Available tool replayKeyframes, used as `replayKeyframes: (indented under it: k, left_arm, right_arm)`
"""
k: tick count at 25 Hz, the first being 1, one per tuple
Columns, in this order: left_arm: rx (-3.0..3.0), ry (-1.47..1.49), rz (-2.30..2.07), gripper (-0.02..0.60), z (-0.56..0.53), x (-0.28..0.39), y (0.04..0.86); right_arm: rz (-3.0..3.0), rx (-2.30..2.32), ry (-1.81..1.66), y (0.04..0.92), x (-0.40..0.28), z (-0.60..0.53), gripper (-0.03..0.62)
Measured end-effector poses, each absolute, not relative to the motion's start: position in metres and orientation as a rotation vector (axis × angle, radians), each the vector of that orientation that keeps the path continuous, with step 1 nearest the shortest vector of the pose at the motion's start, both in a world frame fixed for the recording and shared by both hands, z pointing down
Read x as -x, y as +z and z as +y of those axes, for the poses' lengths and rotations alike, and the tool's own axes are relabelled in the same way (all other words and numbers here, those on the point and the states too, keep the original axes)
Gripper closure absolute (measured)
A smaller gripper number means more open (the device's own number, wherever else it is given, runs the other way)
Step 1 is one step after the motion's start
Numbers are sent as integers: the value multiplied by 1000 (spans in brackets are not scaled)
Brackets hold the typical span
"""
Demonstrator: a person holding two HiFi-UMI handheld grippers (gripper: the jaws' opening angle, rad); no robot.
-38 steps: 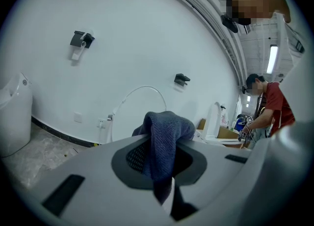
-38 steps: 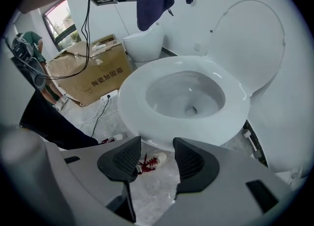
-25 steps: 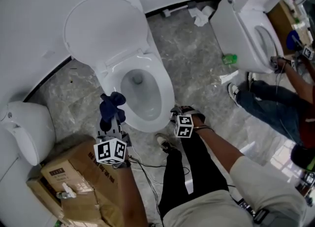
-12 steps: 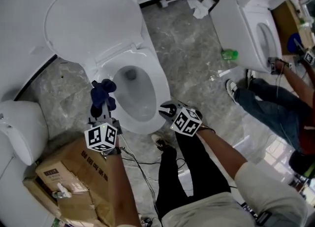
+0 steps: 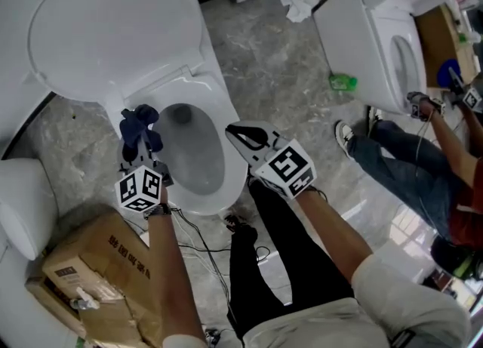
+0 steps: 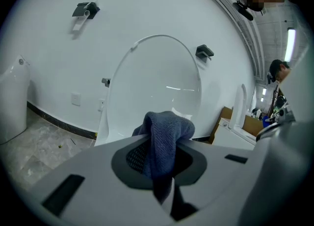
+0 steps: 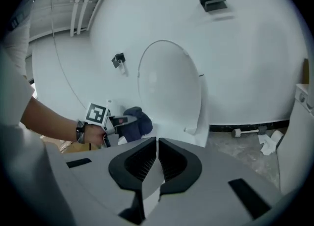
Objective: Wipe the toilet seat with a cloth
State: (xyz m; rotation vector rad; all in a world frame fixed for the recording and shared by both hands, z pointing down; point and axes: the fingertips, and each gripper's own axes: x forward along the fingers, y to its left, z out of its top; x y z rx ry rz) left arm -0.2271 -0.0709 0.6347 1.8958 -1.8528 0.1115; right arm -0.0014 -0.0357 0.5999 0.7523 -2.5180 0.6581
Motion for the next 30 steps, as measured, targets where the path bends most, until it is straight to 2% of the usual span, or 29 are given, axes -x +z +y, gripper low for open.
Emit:
replayKeyframes:
  k: [12,30]
  left_arm:
    - [-1965,127,-1799,543,-129,200,682]
    - [-1991,-102,-1662,543,-160,121,691]
  right_arm:
    - [-2566,-810,599,579,-24,-71,556]
    - [-2529,-899,615,583,-60,-71,556]
